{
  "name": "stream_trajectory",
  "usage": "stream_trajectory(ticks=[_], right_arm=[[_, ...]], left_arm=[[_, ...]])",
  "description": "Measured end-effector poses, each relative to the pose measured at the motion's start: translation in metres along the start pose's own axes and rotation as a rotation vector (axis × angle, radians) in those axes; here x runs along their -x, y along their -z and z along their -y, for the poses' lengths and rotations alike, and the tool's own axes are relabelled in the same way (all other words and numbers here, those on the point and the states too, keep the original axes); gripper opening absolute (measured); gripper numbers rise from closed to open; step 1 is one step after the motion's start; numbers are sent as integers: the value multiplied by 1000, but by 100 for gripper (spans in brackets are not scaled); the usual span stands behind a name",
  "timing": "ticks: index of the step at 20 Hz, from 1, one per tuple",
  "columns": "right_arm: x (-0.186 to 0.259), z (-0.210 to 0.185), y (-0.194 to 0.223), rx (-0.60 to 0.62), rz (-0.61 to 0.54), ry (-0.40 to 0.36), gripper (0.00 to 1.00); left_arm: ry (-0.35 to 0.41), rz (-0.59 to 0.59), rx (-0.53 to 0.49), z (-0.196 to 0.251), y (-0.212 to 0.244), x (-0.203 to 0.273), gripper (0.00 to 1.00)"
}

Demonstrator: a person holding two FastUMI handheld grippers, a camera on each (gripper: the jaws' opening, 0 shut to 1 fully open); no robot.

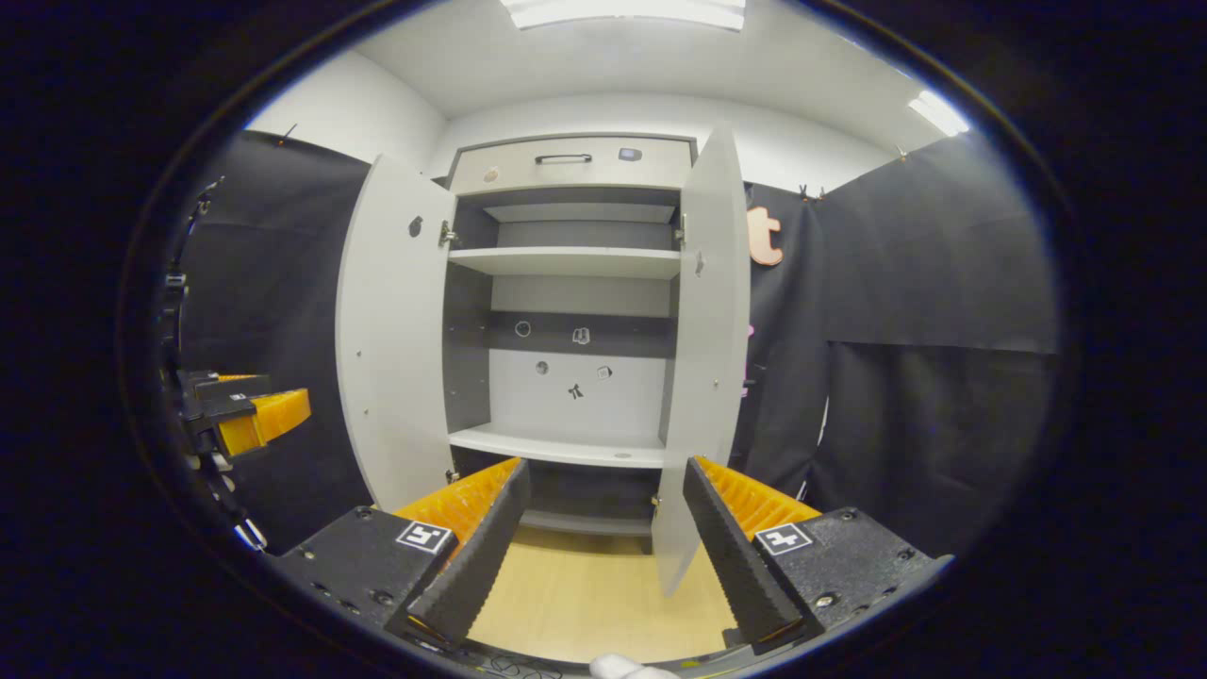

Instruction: Open the right door of the double-door shoe cabinet with the right hand, and open the left door with the left hand.

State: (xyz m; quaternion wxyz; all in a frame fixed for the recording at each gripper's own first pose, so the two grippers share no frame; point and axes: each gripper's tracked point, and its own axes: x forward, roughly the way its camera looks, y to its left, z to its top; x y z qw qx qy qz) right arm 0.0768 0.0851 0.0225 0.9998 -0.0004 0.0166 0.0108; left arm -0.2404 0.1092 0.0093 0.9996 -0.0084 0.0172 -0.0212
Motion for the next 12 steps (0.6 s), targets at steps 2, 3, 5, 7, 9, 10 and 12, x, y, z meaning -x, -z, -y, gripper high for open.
stream_trajectory(ticks=[2, 3, 5, 7, 9, 10, 12], right_arm=[[2, 11, 1, -5, 2, 20, 100], [3, 15, 3, -7, -3, 26, 100], [7, 24, 5, -15, -8, 42, 100], [10, 31, 11, -24, -23, 52, 100], [12, 38, 14, -27, -21, 61, 100], [12, 40, 16, -29, -23, 65, 100], [12, 40, 19, -36, -30, 59, 100]], left_arm=[[-1, -13, 5, 7, 3, 7, 96], [-1, -18, 7, 9, 4, 10, 96], [-14, -15, 1, 11, 4, 17, 100], [-19, -23, 1, 15, 5, 22, 96], [-21, -23, -5, 20, 6, 27, 96], [-16, -24, -7, 24, 6, 29, 96], [-7, -25, -13, 31, 5, 29, 96]])
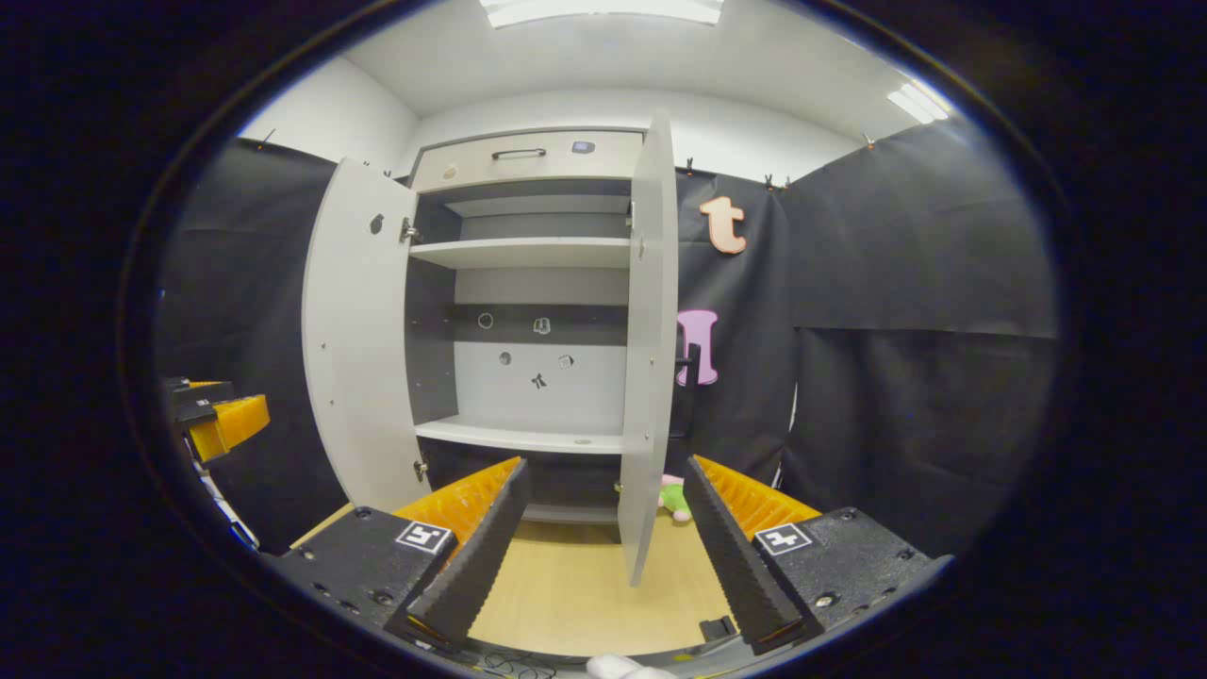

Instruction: Open the right door of the double-door shoe cabinet with the right hand, and open the left door with the left hand.

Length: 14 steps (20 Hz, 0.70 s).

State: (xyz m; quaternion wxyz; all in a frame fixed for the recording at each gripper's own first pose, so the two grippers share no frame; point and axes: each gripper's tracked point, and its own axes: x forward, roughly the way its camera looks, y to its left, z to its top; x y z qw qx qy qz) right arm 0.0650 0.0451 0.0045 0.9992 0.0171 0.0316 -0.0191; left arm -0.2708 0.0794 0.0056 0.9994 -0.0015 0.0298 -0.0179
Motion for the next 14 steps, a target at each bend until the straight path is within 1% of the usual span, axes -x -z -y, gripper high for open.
stream_trajectory(ticks=[7, 14], right_arm=[[-3, -2, -2, 4, 4, -14, 100], [-7, -10, -4, 1, 5, -23, 100]], left_arm=[[11, -2, 15, 10, 1, 0, 96], [14, -21, 44, 9, 8, -1, 96]])
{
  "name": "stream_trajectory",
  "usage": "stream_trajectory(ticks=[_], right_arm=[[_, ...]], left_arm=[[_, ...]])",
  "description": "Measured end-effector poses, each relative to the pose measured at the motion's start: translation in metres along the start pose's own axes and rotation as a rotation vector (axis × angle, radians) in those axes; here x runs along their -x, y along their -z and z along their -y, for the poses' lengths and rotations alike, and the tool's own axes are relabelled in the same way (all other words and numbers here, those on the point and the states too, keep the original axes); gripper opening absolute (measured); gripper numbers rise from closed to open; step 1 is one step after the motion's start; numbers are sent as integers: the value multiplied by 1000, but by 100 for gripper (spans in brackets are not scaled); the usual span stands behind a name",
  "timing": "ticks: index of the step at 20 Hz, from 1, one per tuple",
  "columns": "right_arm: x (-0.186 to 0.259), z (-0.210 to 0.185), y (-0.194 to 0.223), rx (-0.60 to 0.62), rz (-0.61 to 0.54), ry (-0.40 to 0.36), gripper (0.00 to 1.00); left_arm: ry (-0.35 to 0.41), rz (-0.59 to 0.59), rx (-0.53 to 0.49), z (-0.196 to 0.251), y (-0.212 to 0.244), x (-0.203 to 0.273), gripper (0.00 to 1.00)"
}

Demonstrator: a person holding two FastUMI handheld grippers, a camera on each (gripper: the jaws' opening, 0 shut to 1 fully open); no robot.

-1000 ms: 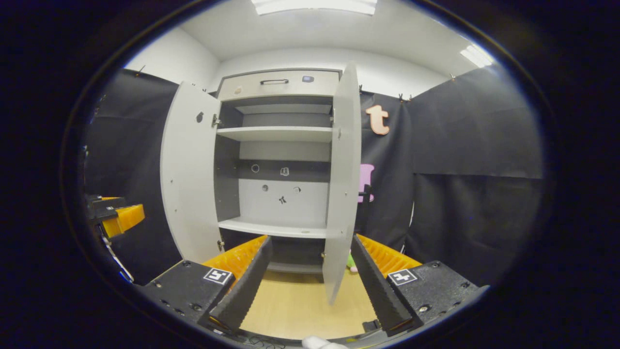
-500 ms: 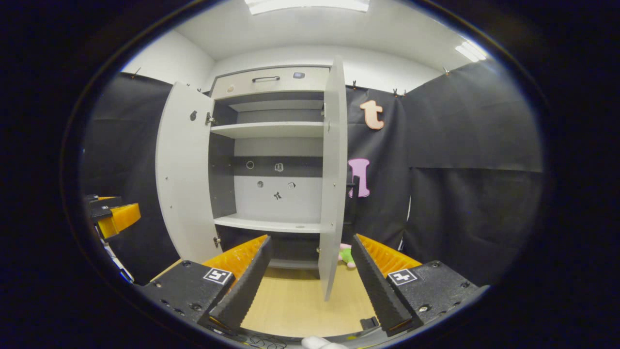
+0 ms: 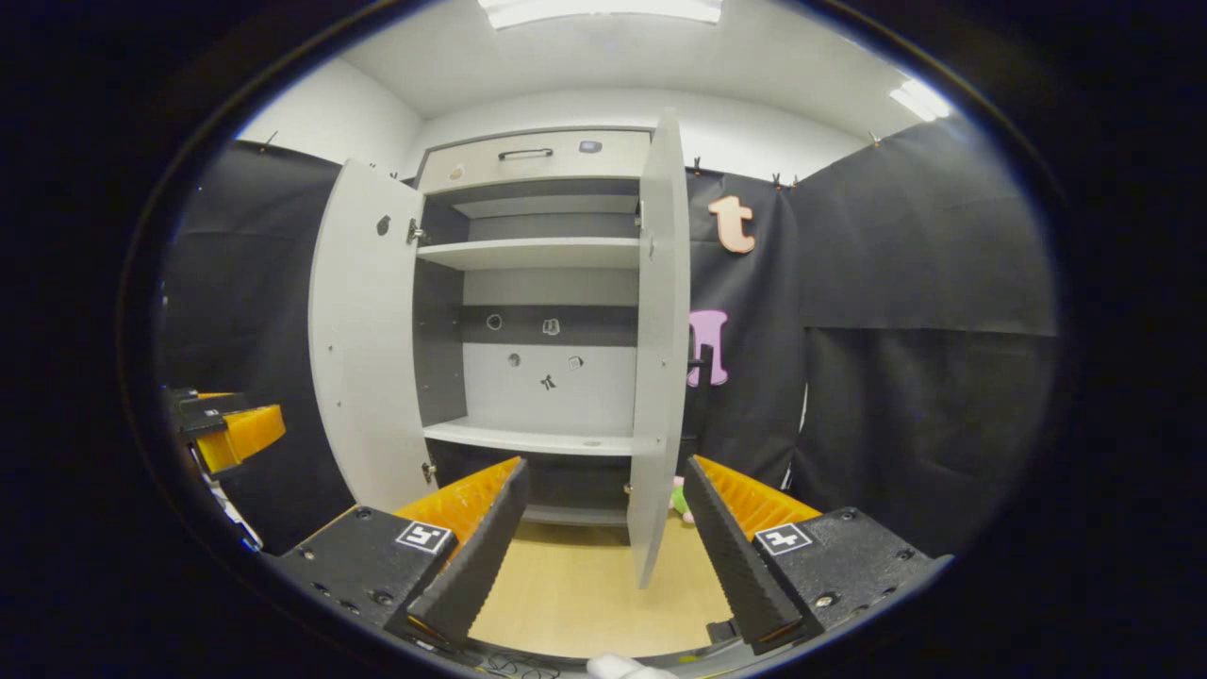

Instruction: Open the right door of the double-door shoe cabinet with the right hand, and open the left door with the left hand.

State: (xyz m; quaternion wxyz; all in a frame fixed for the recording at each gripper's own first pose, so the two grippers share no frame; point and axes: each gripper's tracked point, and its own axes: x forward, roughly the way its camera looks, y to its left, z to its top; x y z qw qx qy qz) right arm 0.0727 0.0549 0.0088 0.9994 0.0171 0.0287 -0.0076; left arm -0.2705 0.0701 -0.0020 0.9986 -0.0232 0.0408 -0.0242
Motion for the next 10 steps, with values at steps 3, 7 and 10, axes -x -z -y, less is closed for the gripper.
stream_trajectory(ticks=[3, 7, 10], right_arm=[[-4, -3, 1, -4, -7, 2, 100], [-8, -11, -4, -8, 2, -3, 100], [-10, -19, -8, -5, 8, -14, 100]], left_arm=[[6, -16, -4, 1, 5, -2, 100], [6, -23, -12, -2, 7, -3, 96], [-4, -18, -4, -8, 5, -2, 96]])
